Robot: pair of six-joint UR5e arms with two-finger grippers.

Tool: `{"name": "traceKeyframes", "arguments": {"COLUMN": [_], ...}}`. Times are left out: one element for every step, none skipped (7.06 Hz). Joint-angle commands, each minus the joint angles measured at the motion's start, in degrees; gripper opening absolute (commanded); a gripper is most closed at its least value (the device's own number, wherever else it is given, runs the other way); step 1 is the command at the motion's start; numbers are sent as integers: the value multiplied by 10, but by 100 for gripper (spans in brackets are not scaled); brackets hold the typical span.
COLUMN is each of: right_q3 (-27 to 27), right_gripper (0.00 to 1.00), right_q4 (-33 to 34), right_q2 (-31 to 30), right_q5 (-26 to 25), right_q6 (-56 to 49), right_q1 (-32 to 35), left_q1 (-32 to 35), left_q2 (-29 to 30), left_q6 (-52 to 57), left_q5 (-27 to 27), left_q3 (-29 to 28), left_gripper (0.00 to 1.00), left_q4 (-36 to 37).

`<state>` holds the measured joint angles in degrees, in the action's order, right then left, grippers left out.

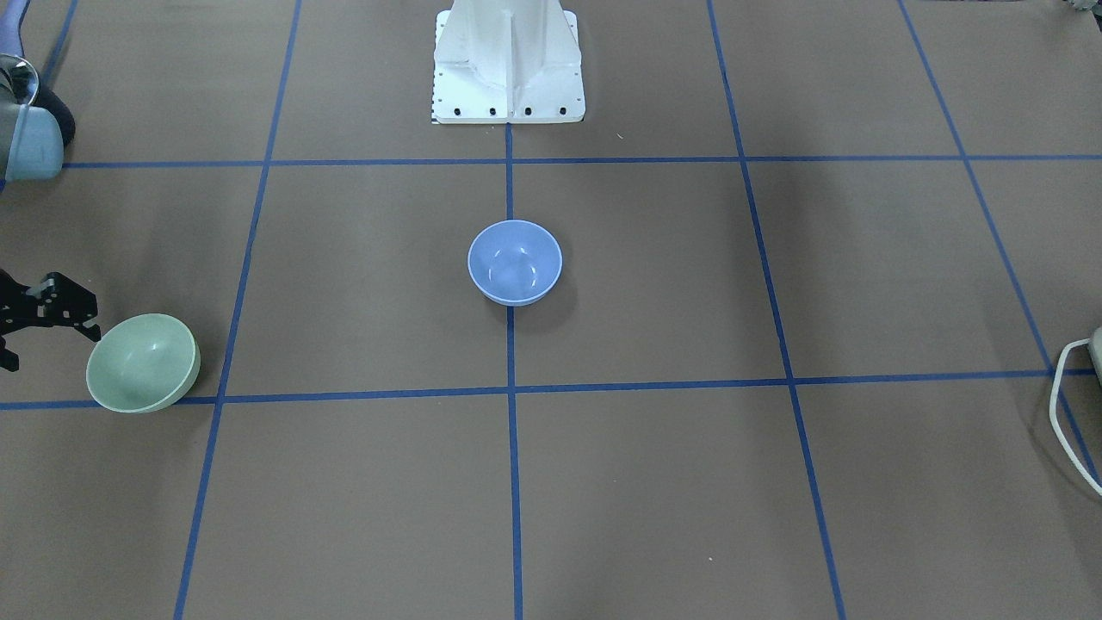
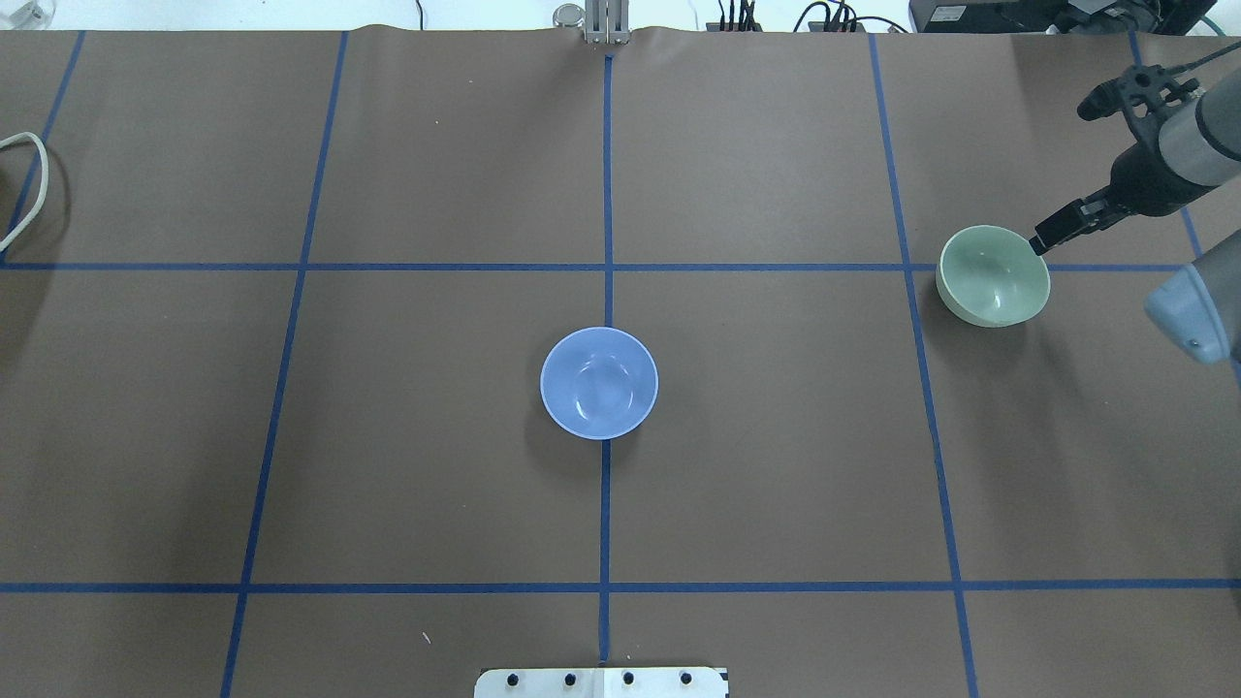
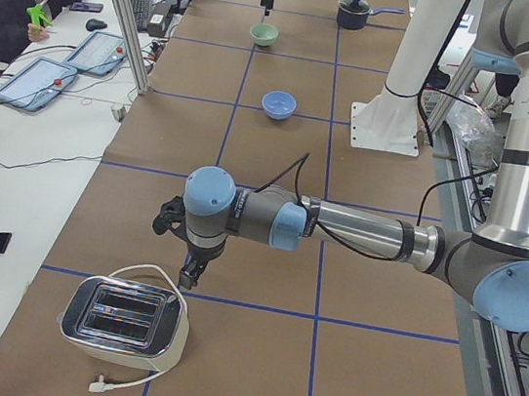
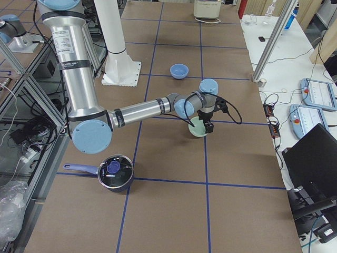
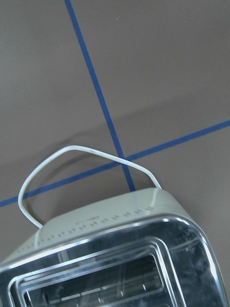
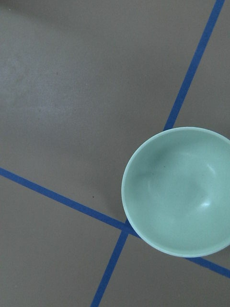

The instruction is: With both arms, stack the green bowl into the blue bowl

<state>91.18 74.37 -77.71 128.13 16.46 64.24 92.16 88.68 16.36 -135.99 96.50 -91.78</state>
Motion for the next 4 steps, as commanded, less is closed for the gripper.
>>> {"name": "traceKeyframes", "arguments": {"right_q3": [-76, -99, -100, -102], "right_gripper": [90, 88, 72, 54], "right_q4": [-38, -69, -70, -70], "right_q2": [31, 31, 32, 31], "right_q5": [-6, -10, -10, -17], "right_q6": [0, 1, 1, 1], "right_q1": [-15, -21, -29, -40], "left_q1": [4, 4, 4, 4], "left_q2": [-5, -5, -5, -5], "left_q6": [7, 7, 7, 6], "left_q5": [-1, -1, -1, -1], "left_q3": [0, 0, 0, 0], "left_gripper": [98, 98, 98, 98], "left_q4": [0, 0, 0, 0]}}
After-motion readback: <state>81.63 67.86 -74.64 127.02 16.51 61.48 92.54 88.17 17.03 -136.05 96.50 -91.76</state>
